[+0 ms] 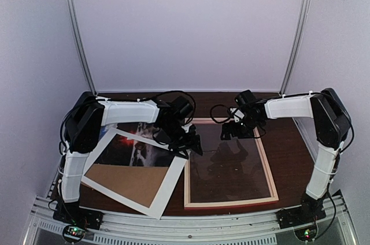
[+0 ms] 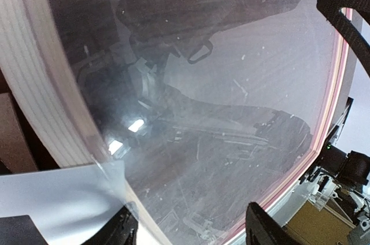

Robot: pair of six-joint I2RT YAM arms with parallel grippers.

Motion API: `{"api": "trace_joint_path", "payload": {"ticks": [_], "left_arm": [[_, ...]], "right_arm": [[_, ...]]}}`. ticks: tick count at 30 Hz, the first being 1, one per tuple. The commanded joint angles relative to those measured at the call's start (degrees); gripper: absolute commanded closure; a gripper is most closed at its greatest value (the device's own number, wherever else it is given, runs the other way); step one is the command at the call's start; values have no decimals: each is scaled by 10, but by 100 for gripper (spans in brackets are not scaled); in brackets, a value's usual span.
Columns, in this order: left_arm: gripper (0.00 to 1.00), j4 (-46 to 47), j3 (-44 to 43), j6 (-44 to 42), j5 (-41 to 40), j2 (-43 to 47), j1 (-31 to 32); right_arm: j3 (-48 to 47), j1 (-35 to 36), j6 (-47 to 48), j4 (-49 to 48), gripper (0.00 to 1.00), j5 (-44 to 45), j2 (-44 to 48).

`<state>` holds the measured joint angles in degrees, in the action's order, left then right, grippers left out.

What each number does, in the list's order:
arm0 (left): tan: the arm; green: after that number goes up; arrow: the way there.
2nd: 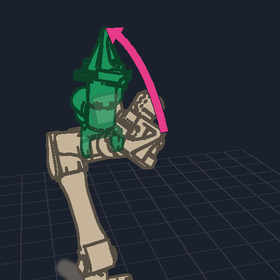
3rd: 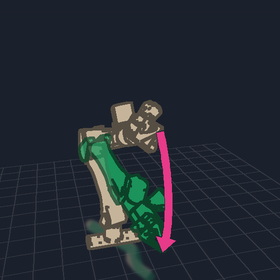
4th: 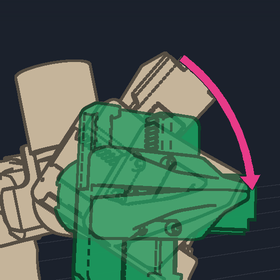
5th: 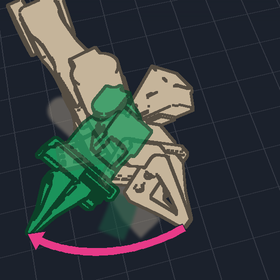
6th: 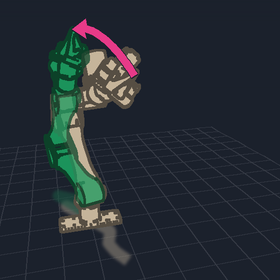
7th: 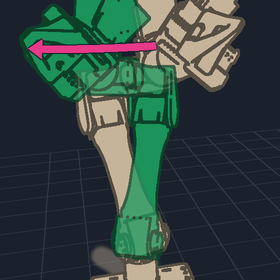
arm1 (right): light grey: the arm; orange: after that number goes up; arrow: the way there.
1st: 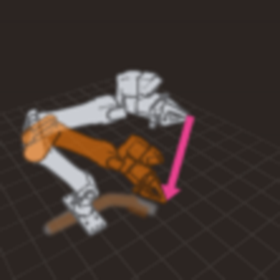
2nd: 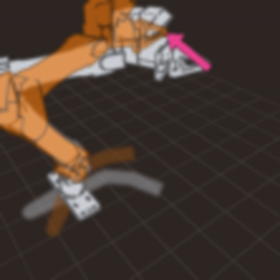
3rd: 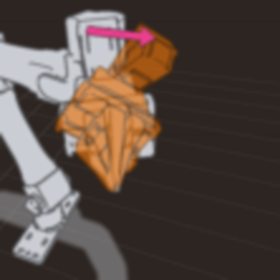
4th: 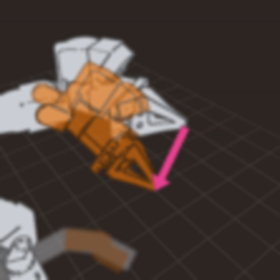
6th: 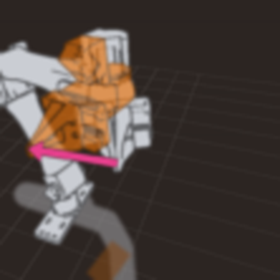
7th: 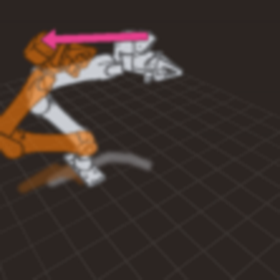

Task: Put the photo into the frame
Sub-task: Place the glass panel, then press the glass panel onto the frame body.

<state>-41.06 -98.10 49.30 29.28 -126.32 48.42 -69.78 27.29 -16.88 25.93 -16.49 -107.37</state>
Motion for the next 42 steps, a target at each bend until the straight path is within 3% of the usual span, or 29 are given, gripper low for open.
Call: {"api": "trace_joint_path", "payload": {"ticks": [1,24,42], "left_arm": [[36,-12,15,-11,-17,23,-3],[35,-23,33,-30,-61,44,-4],[36,72,-9,-74,-48,46,7]], "right_arm": [[8,4,0,-5,9,12,-4],[17,3,5,-1,9,28,-15],[-15,3,12,24,9,19,15]]}}
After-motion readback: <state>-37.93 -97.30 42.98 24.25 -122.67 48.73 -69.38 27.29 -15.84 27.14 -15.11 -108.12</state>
